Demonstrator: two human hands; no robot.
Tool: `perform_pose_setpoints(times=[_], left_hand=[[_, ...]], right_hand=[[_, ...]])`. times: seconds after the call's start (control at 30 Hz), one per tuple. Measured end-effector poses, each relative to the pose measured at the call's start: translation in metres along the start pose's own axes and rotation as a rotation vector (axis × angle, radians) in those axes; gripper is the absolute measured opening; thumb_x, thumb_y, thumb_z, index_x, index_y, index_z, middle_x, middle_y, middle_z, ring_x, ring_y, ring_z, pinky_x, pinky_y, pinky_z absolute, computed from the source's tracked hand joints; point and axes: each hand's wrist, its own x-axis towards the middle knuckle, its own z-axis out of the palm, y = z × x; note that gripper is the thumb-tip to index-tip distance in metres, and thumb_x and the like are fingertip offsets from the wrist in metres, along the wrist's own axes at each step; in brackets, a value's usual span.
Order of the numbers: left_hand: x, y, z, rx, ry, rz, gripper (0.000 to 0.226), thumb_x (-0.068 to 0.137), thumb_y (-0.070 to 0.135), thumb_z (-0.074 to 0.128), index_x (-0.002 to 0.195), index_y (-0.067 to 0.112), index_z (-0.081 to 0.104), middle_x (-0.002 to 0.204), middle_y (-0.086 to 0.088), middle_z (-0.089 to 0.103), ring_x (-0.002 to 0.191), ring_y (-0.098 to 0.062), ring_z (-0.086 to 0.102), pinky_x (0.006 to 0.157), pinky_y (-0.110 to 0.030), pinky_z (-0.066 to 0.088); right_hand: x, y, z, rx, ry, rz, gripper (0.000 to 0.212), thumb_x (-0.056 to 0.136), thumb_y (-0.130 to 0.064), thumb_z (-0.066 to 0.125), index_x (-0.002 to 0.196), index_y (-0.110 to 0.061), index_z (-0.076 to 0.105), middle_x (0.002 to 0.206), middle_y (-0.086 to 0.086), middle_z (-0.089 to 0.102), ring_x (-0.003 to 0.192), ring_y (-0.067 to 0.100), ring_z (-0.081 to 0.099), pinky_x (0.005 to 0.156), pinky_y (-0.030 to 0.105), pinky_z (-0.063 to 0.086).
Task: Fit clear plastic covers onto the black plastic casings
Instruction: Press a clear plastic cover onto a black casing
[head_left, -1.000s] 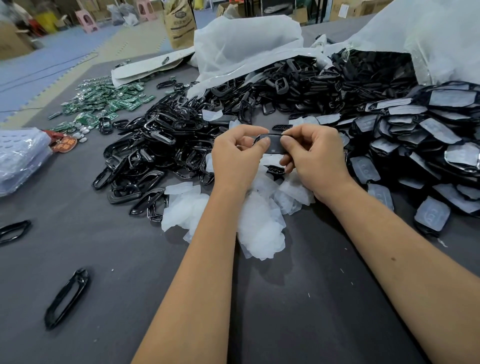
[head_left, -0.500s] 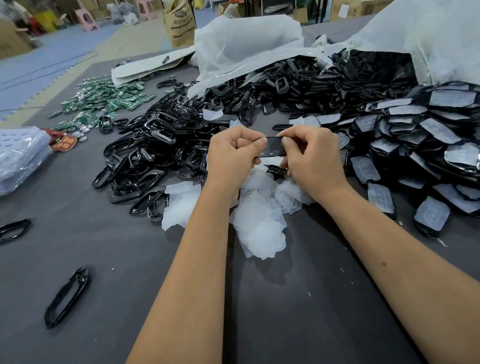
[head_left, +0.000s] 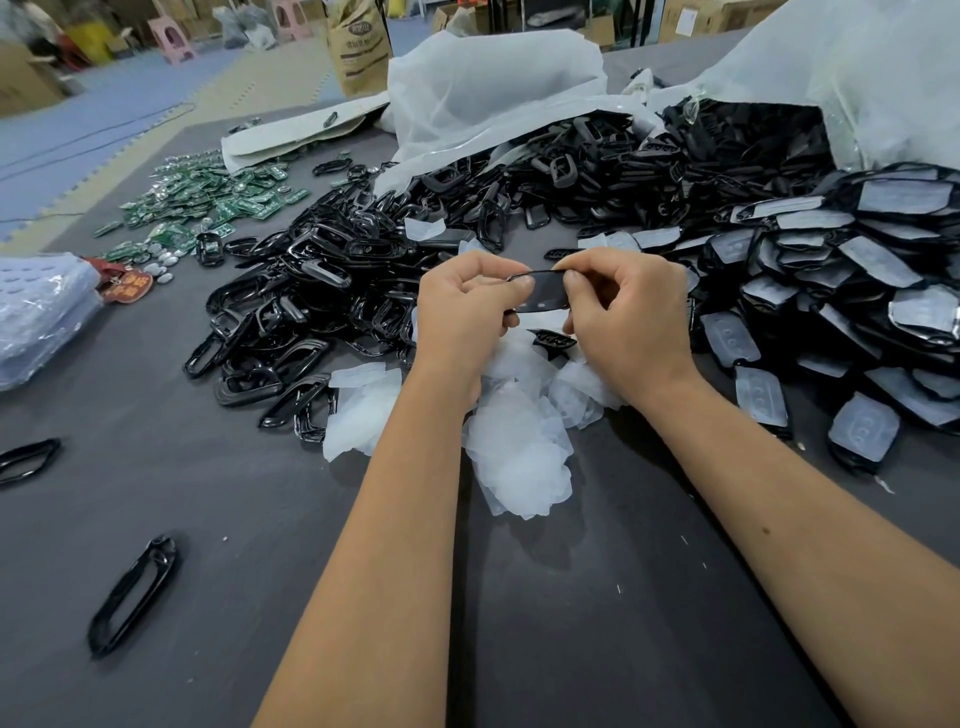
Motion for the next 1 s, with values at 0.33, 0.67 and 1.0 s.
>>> perform_pose_setpoints(times=[0.33,0.67,1.0], left_hand=[[0.0,0.001,-0.003,-0.056,-0.018,-0.024,0.018,0.089,-0.004,0.07,0.08,0.01,0.072,0.062,0.0,0.061,0.053,-0.011,0.05,0.052,-0.019,0.041],[0.003,-0.003,-0.005,0.072,0.001,0.141,0.012,0.088,-0.001,0.075,0.092,0.01,0.077,0.067,-0.014,0.058,0.059,-0.018,0.054,0.06,-0.02,0.047],[0.008,0.001,-0.014,-0.271,0.021,-0.122,0.009,0.092,-0.004,0.07,0.097,0.0,0.075,0.071,-0.005,0.064,0.056,-0.009,0.052,0.054,-0.016,0.044]], right_hand=[[0.002,0.004,0.001,0.128,-0.06,0.1,0.019,0.095,-0.003,0.061,0.099,-0.009,0.079,0.068,-0.003,0.069,0.062,0.02,0.071,0.064,0.039,0.06],[0.0,0.004,0.002,0.031,-0.044,0.069,0.013,0.095,-0.007,0.065,0.104,-0.011,0.074,0.07,-0.002,0.071,0.063,0.017,0.07,0.07,0.04,0.06],[-0.001,0.009,0.006,-0.094,-0.139,-0.227,0.027,0.094,-0.023,0.077,0.118,-0.011,0.076,0.119,0.007,0.061,0.104,0.016,0.057,0.084,0.021,0.048]])
